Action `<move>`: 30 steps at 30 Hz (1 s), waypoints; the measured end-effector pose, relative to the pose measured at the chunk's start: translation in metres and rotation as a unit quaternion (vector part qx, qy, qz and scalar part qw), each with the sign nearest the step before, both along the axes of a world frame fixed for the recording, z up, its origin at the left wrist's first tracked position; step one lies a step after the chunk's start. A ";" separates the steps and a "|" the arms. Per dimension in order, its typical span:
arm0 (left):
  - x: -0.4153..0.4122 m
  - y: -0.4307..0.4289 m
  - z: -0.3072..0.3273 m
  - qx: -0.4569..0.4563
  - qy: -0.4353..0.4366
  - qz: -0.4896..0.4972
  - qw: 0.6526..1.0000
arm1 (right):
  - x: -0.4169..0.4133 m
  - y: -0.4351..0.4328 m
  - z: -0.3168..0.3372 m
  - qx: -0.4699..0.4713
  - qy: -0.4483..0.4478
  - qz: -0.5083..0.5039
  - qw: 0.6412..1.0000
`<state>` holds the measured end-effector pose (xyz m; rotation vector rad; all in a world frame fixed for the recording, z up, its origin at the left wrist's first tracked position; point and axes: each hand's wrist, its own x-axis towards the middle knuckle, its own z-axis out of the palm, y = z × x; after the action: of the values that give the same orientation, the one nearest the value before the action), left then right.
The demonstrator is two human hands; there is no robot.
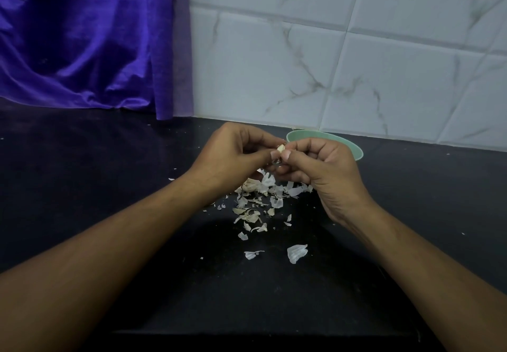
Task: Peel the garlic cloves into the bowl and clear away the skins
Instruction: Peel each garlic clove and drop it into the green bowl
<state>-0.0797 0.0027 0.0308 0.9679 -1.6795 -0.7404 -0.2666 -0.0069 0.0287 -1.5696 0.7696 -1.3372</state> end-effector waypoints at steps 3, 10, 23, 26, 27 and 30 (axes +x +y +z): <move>0.000 0.001 0.000 0.004 0.006 -0.005 1.000 | 0.000 0.000 0.000 0.002 0.000 -0.002 1.000; -0.001 0.000 0.000 0.001 0.018 -0.007 1.000 | 0.000 -0.001 -0.001 -0.004 -0.010 -0.011 1.000; -0.002 0.000 -0.002 0.005 0.013 0.001 1.000 | 0.000 -0.001 -0.001 0.006 -0.017 -0.007 1.000; -0.002 0.001 -0.001 0.004 0.014 0.001 1.000 | 0.000 -0.002 -0.001 0.001 -0.020 -0.012 1.000; -0.002 0.001 -0.001 0.002 0.013 0.001 1.000 | 0.000 -0.002 -0.001 -0.004 -0.019 -0.015 1.000; -0.002 0.000 0.000 -0.004 0.009 0.007 1.000 | 0.000 -0.001 0.000 -0.015 -0.014 -0.020 1.000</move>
<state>-0.0820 0.0032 0.0306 0.9640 -1.6583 -0.7303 -0.2665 -0.0083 0.0284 -1.5622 0.7704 -1.4031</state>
